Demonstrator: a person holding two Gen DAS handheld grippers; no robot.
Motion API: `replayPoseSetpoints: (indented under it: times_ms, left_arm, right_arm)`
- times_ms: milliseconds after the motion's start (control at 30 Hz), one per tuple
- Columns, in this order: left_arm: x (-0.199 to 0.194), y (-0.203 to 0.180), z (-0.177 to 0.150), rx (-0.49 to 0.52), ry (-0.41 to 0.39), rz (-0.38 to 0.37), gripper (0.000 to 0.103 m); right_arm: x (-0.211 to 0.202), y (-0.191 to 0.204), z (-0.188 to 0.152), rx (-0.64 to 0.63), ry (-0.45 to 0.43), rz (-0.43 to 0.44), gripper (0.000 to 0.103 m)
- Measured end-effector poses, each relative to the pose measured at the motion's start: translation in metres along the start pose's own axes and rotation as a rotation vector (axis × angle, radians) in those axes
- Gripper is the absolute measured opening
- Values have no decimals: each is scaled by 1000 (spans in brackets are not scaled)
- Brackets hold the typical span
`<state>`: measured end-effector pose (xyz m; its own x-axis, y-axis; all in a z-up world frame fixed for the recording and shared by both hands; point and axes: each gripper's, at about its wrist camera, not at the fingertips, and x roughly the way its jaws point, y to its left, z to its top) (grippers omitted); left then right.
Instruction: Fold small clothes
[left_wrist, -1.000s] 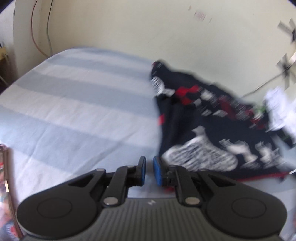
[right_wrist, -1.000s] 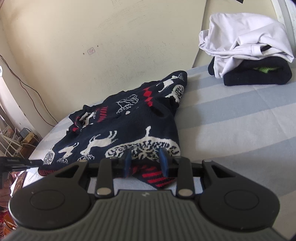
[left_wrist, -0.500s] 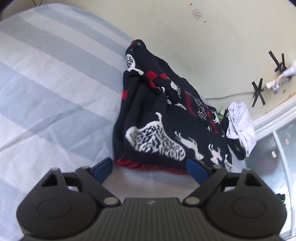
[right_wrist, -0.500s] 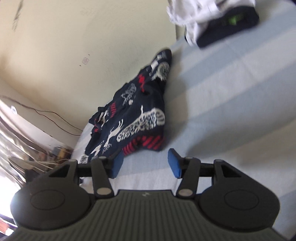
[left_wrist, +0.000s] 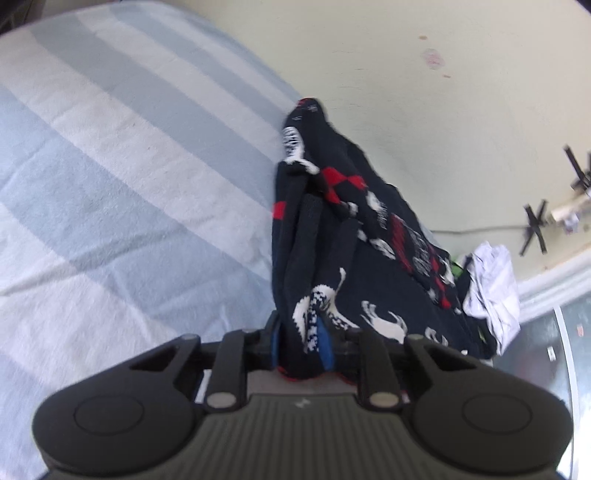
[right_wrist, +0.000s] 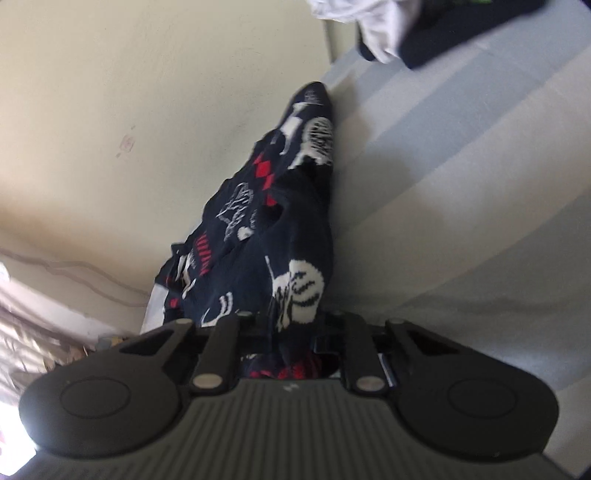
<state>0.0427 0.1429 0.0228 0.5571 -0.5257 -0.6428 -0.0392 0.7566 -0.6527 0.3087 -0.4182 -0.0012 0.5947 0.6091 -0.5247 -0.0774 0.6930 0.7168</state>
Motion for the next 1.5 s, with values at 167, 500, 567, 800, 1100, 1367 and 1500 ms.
replayPoseSetpoints:
  times_ms: [167,500,567,800,1100,1367,1500]
  left_arm:
    - [-42,-16,-16,66,-38,-39,17]
    - [-70,6,-91,45,36,80,20]
    - [-73,7,-93,76,38,133,30]
    - [-98,-47,-62,372,-152,206,42]
    - [-3,-67,-48,602,19,324,5]
    - [-43,-62,-17,500,-171,292,5]
    - [-1,-46,-12,506,-51,411,9]
  right_arm:
    - [-48,15,-9,-139,0,71,16]
    - [-78,12,-46,-282,94,9,17]
    - [-68,9,-47,-345,115,-51,24]
    - [-81,6,-9,-380,-54,-57,47]
    - [-26,28,-18,-600,-15,-138,8]
    - [-58,49,10,-639,-221,-57,8]
    - [-6,24,20,-553,-92,-139,13]
